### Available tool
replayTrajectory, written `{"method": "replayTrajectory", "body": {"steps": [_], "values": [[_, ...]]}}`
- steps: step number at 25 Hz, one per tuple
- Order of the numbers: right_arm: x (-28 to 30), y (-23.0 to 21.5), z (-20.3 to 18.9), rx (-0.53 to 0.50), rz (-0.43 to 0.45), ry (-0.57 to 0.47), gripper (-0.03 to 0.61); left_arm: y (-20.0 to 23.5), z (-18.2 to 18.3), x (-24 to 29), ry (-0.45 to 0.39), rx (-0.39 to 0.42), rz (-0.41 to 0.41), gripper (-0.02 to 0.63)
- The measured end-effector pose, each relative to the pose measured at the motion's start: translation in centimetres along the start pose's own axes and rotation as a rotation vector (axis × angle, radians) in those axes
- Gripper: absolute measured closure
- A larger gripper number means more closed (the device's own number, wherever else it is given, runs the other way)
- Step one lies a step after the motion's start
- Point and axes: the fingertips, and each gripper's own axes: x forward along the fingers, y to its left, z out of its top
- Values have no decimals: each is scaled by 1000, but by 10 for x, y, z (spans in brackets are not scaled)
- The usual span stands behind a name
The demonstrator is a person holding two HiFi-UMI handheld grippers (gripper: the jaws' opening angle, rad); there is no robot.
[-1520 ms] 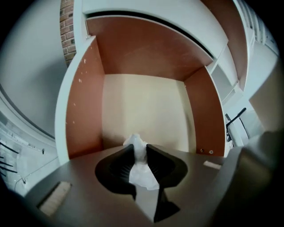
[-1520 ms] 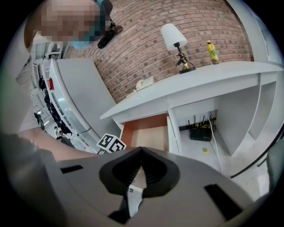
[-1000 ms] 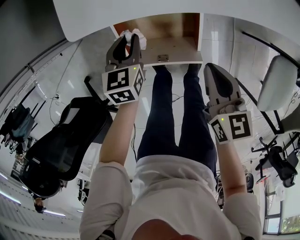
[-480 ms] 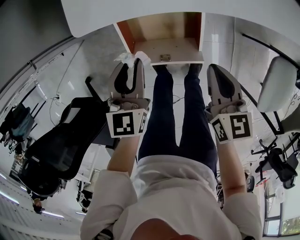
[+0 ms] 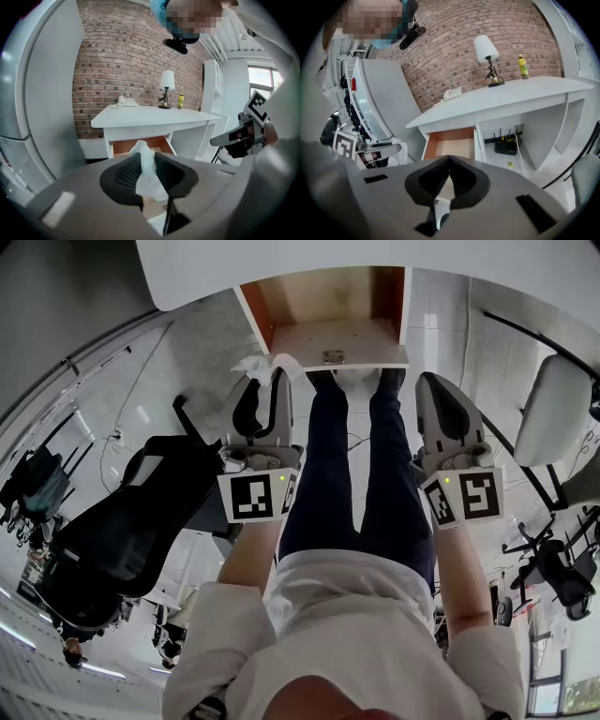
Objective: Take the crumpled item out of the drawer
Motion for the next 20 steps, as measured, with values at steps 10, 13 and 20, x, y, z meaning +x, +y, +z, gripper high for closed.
{"method": "replayTrajectory", "body": {"steps": [10,13,20], "values": [[-36,23,69,-62,-30,-107,577,3,75,-29,-67,17,2,516],[-51,35,107,-83,-33,-155,577,6,116,-45,-103,38,1,517],[-93,63,179,-140,-22,-232,577,12,198,-87,-192,60,22,517]]}}
